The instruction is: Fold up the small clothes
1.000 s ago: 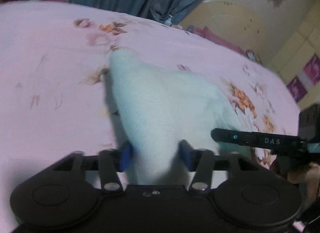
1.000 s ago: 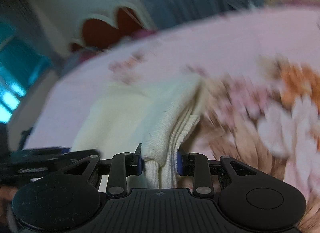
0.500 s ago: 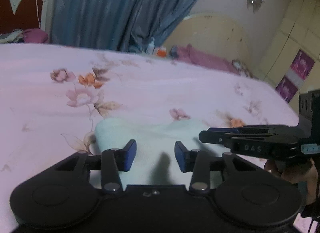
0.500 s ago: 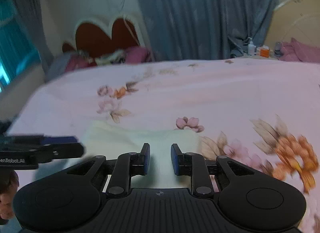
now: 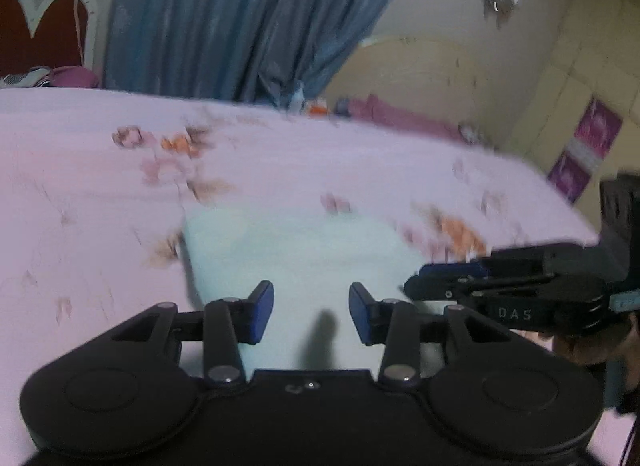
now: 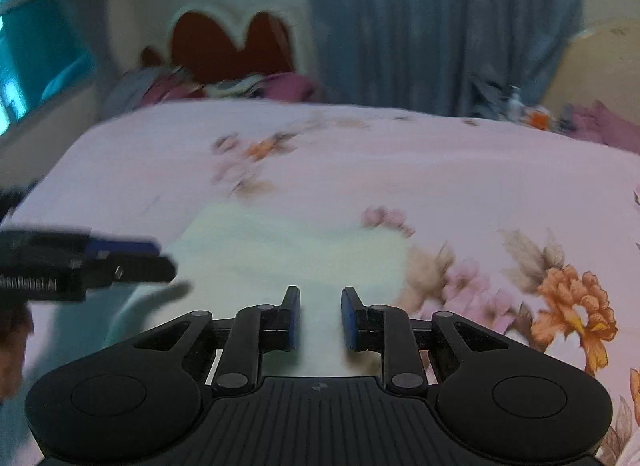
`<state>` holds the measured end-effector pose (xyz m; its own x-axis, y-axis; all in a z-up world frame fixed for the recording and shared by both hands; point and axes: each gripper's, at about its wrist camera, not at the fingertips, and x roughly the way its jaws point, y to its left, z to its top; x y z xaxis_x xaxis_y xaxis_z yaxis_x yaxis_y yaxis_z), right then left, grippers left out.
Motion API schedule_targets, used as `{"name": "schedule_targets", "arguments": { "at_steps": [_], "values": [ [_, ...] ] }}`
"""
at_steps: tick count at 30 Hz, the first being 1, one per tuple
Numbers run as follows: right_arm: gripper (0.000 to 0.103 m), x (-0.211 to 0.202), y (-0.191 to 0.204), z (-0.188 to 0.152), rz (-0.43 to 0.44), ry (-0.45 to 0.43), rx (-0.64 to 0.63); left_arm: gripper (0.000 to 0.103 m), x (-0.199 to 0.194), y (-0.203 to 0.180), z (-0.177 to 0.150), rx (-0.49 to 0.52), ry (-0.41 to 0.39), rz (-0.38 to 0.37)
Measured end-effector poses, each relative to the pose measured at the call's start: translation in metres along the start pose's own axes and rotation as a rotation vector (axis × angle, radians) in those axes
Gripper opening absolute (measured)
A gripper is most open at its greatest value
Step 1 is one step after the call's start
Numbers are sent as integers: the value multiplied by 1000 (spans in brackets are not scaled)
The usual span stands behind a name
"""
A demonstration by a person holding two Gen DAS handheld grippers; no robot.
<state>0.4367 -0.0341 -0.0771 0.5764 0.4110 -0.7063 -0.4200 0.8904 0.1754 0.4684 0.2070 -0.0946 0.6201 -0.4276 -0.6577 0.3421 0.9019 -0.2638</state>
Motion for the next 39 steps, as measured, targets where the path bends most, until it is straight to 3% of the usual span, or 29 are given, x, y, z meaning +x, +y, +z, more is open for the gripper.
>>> {"name": "schedule_targets", "arguments": {
  "at_steps": [2, 6, 9, 12, 16, 25, 31, 33, 34, 35, 37, 38, 39],
  "values": [
    [23, 8, 4, -11, -57, 24, -42, 38, 9, -9, -12, 46, 25, 50],
    [23, 0, 4, -12, -84, 10, 40, 38, -8, -24, -17, 44, -9, 82],
    [23, -25, 15, -18, -30, -29, 14, 38, -29, -35, -31, 19, -24, 69],
    [23, -39, 24, -37, 24, 6, -23, 38, -38, -46, -52, 5, 7, 76],
    [23, -30, 19, -69, -11, 106, -31, 38, -34, -53, -77, -8, 68, 116],
    [23, -83, 12, -93, 8, 29, 29, 38, -64, -79, -89, -23, 26, 177],
    [23, -115, 17, -109, 26, -11, 62, 43, -83, -102, -102, -15, 10, 214],
    [23, -126, 18, -114, 26, -24, 66, 50, -92, -109, -106, -16, -1, 228],
    [23, -132, 18, -116, 25, -33, 71, 65, -97, -114, -108, -16, -14, 239],
    [24, -137, 18, -118, 22, -40, 77, 87, -103, -118, -110, -16, -30, 255],
    [24, -148, 17, -122, 13, -51, 93, 102, -113, -126, -114, -12, -65, 293],
    [25, -153, 16, -124, 7, -53, 99, 103, -118, -131, -116, -6, -69, 309],
    [48, -157, 16, -126, -9, -53, 104, 103, -120, -134, -117, -7, -61, 316]
  ]
}}
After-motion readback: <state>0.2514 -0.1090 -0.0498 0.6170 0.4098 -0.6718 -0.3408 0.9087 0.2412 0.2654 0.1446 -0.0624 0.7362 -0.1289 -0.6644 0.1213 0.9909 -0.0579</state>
